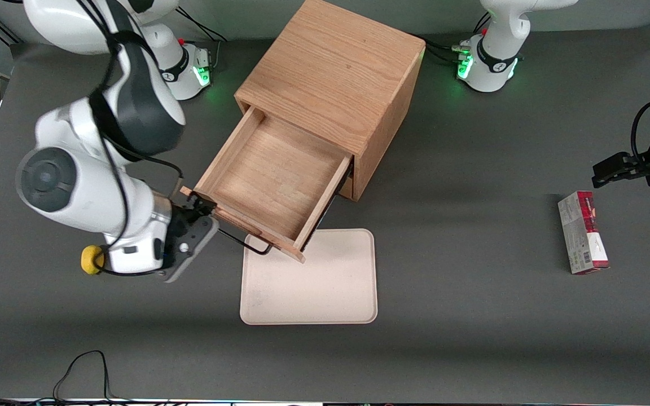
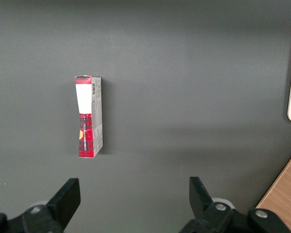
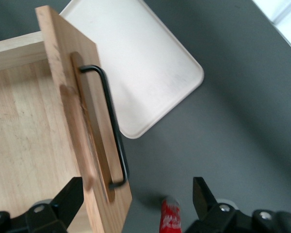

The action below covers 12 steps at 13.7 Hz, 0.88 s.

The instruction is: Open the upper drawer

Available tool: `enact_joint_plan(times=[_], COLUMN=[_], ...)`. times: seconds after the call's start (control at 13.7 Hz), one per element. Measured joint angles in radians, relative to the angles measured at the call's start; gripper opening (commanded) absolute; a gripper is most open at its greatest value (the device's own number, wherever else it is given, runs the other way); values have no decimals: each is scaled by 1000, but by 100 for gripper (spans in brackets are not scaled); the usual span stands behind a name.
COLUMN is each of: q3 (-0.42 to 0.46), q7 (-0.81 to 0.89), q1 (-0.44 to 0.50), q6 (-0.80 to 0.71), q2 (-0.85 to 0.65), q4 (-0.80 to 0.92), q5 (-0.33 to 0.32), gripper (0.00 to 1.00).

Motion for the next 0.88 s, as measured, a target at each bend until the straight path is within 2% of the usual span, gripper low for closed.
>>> enact_joint_plan(times=[0.22,0.59,0.73,0.88], q3=[-12,-156,-202,-193], q7=[124,340,366,392], q1=[-74,-91,-96,-138], q6=[-68,-153,-143,-65], q2=[-67,-117,-137,-195], q4=[1,-1,-23,-103], q5=[-2,-3,-4,-13], gripper=[100,100,100,100])
